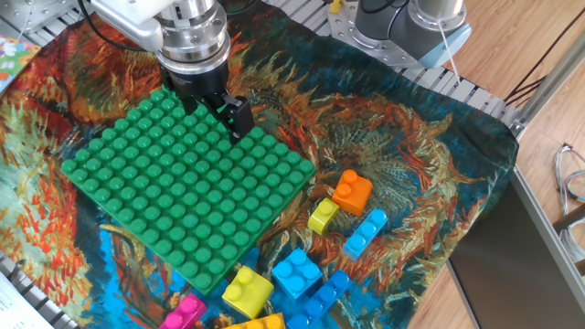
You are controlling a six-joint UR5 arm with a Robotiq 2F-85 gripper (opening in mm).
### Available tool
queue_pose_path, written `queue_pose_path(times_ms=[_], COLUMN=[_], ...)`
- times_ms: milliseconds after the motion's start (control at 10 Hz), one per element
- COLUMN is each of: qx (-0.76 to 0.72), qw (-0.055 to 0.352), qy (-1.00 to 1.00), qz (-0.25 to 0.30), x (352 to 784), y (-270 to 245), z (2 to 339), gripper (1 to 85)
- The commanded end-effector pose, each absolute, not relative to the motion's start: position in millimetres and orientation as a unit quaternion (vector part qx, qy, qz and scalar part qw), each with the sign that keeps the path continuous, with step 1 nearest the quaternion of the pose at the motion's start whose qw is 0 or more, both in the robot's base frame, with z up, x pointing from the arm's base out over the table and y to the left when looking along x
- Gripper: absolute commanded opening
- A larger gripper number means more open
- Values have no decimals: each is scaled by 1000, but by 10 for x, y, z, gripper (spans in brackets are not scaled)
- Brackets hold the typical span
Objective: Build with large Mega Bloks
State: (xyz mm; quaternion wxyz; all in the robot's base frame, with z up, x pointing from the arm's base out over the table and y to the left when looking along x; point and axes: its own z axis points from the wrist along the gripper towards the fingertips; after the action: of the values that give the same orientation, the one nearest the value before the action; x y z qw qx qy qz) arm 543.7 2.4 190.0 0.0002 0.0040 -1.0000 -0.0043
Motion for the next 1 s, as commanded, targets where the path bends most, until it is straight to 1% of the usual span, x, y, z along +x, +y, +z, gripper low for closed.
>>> queue_pose_path(times_ms=[0,100,400,900], qx=[4,-47,-42,-33], qw=[0,-122,-115,-108], qy=[-1000,-991,-992,-993], qz=[-4,-38,-33,-35], x=[5436,6079,6064,6048], y=[46,219,261,292], z=[1900,1965,1929,1918], gripper=[407,443,467,467])
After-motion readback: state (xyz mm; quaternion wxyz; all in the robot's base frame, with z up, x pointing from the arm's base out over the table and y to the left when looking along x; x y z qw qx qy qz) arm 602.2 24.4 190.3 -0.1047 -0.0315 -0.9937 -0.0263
